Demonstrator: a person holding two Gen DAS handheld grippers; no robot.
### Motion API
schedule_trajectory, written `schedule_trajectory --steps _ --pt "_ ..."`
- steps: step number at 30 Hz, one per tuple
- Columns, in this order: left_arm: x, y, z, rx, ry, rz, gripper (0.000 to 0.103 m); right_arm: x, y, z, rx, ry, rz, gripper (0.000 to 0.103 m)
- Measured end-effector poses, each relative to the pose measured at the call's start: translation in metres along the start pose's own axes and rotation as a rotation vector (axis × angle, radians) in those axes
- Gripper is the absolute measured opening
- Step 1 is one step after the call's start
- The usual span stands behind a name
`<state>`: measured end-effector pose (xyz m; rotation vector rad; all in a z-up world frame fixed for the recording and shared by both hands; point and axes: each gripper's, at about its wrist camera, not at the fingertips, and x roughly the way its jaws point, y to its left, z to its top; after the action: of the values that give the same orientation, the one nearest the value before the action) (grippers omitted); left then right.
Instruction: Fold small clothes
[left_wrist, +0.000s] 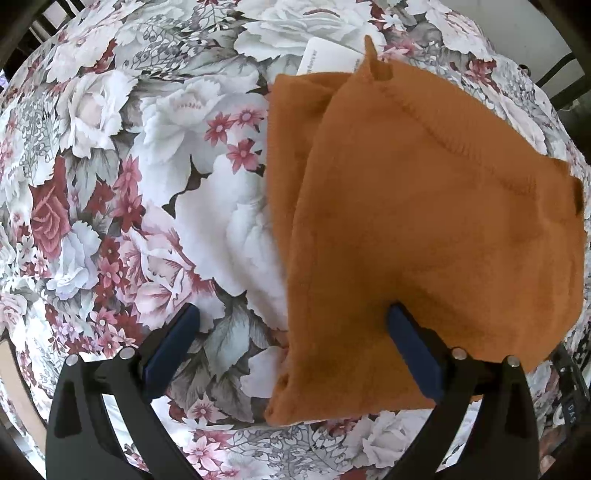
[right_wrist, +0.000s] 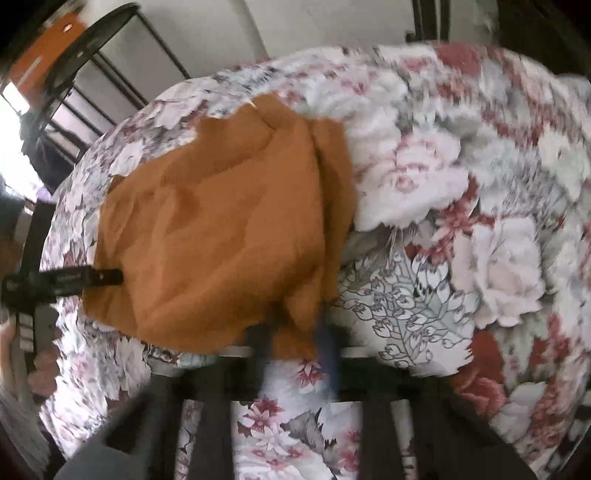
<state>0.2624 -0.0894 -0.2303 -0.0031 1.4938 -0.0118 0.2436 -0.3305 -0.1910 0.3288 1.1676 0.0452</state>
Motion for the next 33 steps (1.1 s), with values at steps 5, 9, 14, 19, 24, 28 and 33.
schedule_trajectory --steps 5,9,14,19,24,28,33 --pt "0.000 0.007 0.016 0.022 0.005 0.039 0.099 0.019 -0.017 -0.020 0.028 0.169 -0.098 0.005" --pt "-0.005 -0.001 0.008 0.018 0.011 0.053 0.099 0.019 -0.019 -0.020 0.041 0.212 -0.109 0.003" --pt "-0.043 -0.005 -0.016 0.056 -0.075 0.084 0.098 -0.018 -0.020 -0.003 0.104 0.060 -0.121 0.007" --pt "-0.063 -0.031 -0.029 0.143 -0.124 0.014 0.098 -0.019 0.019 0.024 0.085 -0.036 0.010 0.008" --pt "-0.017 -0.055 -0.029 0.234 -0.047 0.150 0.098 0.022 0.040 0.029 0.032 0.047 -0.011 0.033" --pt "0.018 -0.041 -0.023 0.179 0.044 0.137 0.099 0.045 0.014 0.014 0.075 0.114 -0.008 0.024" --pt "-0.014 -0.034 -0.016 0.104 -0.020 0.017 0.098 0.014 0.029 0.033 0.110 -0.003 0.063 0.025"
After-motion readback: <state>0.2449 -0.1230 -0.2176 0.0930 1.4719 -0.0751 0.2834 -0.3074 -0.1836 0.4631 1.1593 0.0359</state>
